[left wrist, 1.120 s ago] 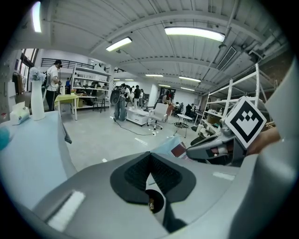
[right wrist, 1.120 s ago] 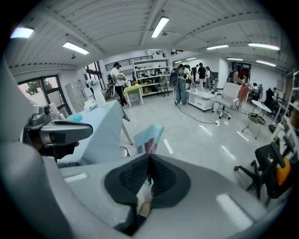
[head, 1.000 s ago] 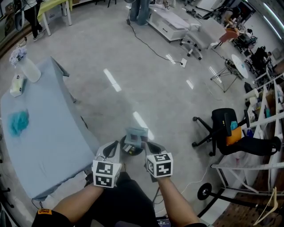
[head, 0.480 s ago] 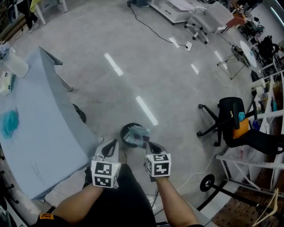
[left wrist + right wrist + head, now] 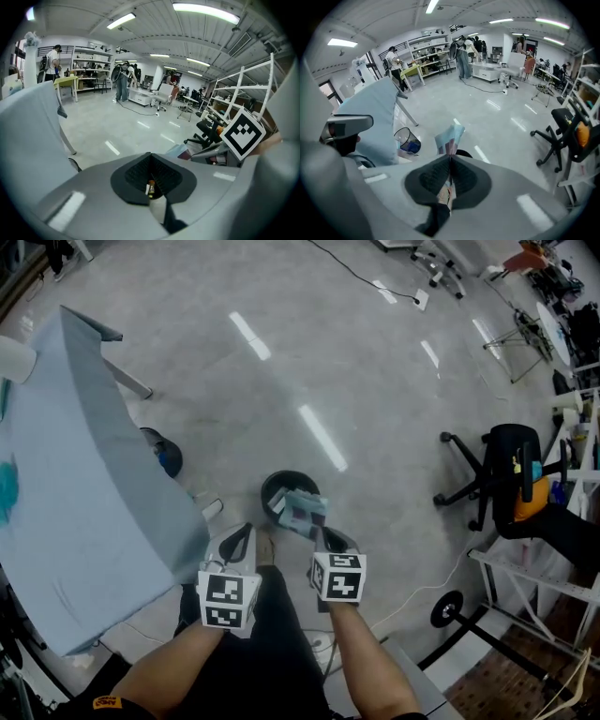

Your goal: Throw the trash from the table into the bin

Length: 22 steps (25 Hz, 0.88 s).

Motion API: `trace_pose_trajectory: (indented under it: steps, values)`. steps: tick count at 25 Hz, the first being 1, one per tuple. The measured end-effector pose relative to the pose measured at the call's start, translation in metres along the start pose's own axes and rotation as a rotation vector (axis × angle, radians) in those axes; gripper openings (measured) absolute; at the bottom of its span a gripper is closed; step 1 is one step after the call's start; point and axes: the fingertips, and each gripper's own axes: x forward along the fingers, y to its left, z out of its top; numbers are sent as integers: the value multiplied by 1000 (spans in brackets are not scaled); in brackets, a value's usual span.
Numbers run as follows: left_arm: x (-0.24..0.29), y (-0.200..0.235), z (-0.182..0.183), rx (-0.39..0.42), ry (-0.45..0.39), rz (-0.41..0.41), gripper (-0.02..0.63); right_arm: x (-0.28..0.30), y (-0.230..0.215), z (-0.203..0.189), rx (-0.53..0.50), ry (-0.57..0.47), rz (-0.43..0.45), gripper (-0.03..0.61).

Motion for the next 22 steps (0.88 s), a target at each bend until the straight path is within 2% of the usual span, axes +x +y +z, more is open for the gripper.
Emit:
trace_pose_trajectory:
  steps: [13,22]
  values:
    - [70,14,-52,-22,56,25,8,83,-12,-42,32,81,-15,6]
    - [94,30,-108,-47,126,32,8,139,-12,-69,71,108,-23,6]
